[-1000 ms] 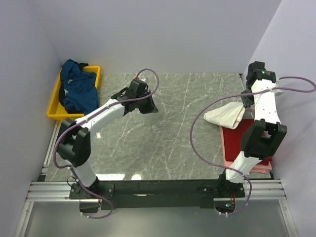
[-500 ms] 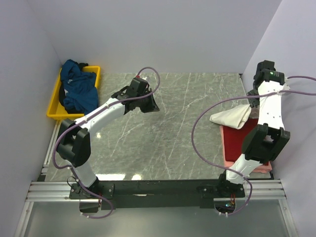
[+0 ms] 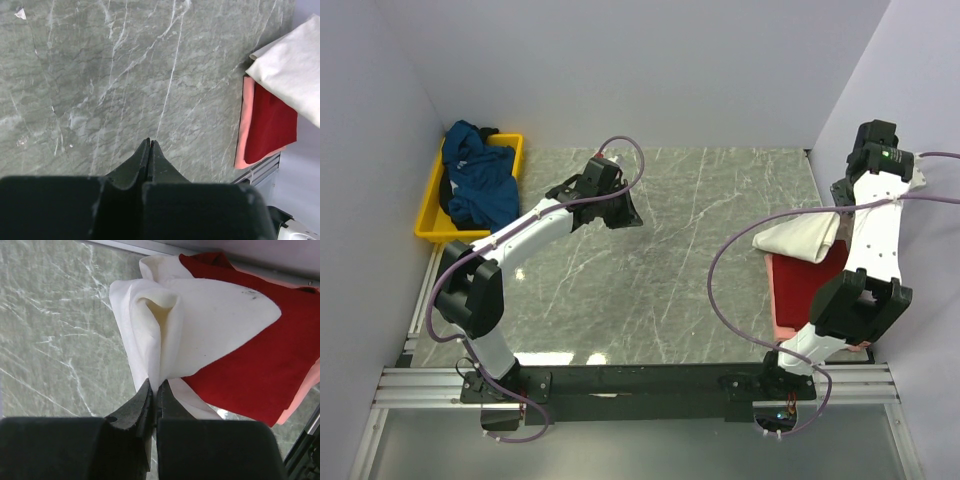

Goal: Fold and stack the t-shirts
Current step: Neatly place the folded tshirt to the corner

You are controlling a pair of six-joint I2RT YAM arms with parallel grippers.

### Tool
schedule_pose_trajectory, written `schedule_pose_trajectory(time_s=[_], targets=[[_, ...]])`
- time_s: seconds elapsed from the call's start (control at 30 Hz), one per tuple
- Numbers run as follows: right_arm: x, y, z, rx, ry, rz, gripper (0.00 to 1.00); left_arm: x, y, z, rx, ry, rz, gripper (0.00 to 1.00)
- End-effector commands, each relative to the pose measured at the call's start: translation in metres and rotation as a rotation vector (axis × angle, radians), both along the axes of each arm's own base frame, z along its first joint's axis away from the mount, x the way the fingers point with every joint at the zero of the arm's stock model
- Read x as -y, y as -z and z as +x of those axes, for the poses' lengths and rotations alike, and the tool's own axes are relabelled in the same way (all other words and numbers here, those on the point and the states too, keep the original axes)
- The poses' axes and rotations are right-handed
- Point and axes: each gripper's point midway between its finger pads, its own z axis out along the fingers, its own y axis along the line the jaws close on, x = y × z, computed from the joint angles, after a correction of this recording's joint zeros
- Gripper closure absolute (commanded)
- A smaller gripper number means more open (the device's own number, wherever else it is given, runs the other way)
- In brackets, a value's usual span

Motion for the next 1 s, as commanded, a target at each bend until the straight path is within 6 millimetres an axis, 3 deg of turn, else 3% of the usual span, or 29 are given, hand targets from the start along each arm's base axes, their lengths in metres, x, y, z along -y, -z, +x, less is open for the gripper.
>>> schedule_pose_trajectory(time_s=[0.0,0.27,0.47,0.6,0.67,0.7,0.73,0.77,0.8,0.97], targets=[[0.008,-0.044,0.0,0.13,0.008,-0.067,1.0,0.007,-0.022,0.006,0.054,0.02,-0.019,1.0],[0.008,-0.051,-0.018,0.162,0.029,-0.087,1.0,0.007,-0.02,0.006,0.05,0.024,-0.013,1.0],[0.004,-0.033,-0.037,0.149,0.054,-0.086,1.0,0.009,-0.015,0.004,0.039,0.037,-0.019,0.99],[-0.003,-0.011,-0.056,0.126,0.071,-0.066,1.0,0.015,-0.012,0.0,0.034,0.061,-0.019,1.0],[-0.005,0.0,-0.068,0.108,0.107,-0.055,0.81,0.018,-0.009,-0.004,0.029,0.082,-0.018,0.99],[-0.009,0.012,-0.08,0.075,0.116,-0.043,0.67,0.02,-0.007,-0.005,0.025,0.09,-0.017,0.99],[-0.012,0.016,-0.084,0.07,0.111,-0.039,0.42,0.021,-0.005,-0.006,0.027,0.101,-0.017,0.99],[-0.014,0.02,-0.088,0.064,0.103,-0.037,0.35,0.023,-0.003,-0.008,0.022,0.109,-0.021,0.99],[-0.017,0.024,-0.095,0.065,0.099,-0.033,0.31,0.023,0.001,-0.01,0.015,0.114,-0.021,0.99],[-0.034,0.025,-0.092,0.105,-0.013,0.006,0.3,0.027,0.003,-0.013,0.014,0.135,-0.044,0.99]])
